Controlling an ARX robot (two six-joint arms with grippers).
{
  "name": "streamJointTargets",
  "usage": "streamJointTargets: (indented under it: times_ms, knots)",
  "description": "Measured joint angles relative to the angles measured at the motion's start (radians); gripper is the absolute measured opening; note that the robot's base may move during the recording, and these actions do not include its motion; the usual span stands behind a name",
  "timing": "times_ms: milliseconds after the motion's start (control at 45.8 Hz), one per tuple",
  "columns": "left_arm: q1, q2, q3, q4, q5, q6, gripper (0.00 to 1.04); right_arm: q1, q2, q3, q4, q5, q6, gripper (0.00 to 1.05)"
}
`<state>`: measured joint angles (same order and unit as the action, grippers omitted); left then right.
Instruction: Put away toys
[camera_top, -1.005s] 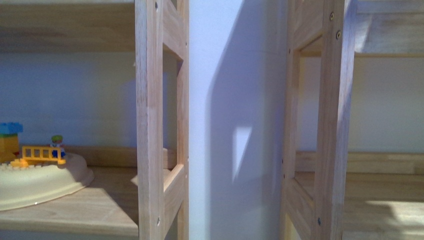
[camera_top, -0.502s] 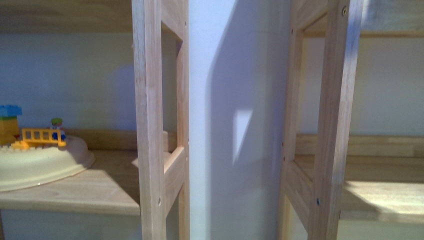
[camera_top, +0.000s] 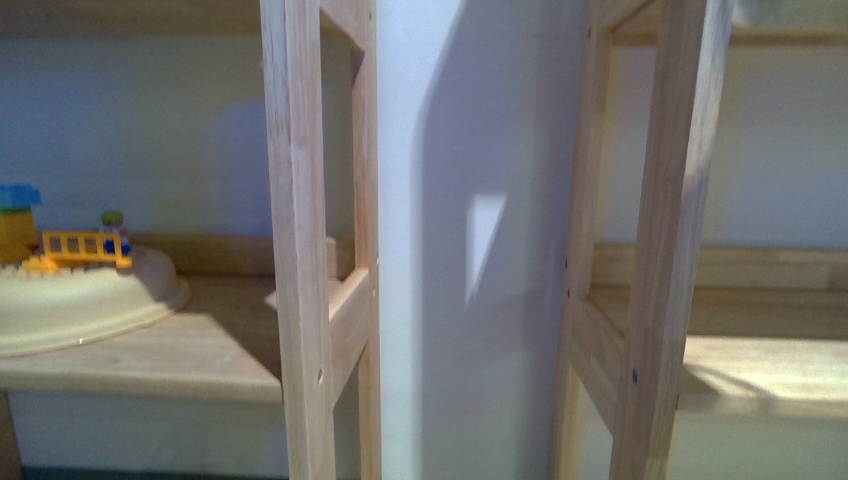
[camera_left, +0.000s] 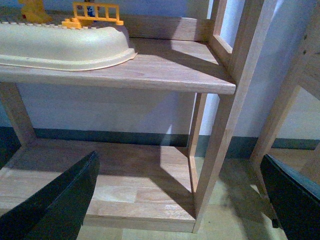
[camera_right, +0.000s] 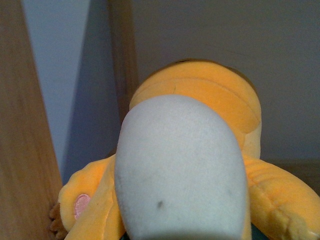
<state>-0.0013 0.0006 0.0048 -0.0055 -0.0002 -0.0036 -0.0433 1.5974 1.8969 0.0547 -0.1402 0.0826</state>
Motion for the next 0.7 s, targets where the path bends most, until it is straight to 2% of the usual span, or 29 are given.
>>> streamJointTargets:
  times_ms: [197, 306, 459, 699]
  knots:
    - [0.000, 0.000, 0.000, 0.000, 0.000, 0.000, 0.98, -0.080, 0.014, 0.000, 0.015, -0.045, 0.375, 0.09]
    - [0.000, 0.000, 0.000, 0.000, 0.000, 0.000, 0.98, -0.114, 0.025, 0.001, 0.001, -0.068, 0.526, 0.09]
    - [0.000, 0.000, 0.000, 0.000, 0.000, 0.000, 0.98, -0.135, 0.045, 0.019, -0.026, -0.093, 0.633, 0.09]
    - [0.000, 0.000, 0.000, 0.000, 0.000, 0.000, 0.98, -0.140, 0.083, 0.071, -0.070, -0.101, 0.677, 0.09]
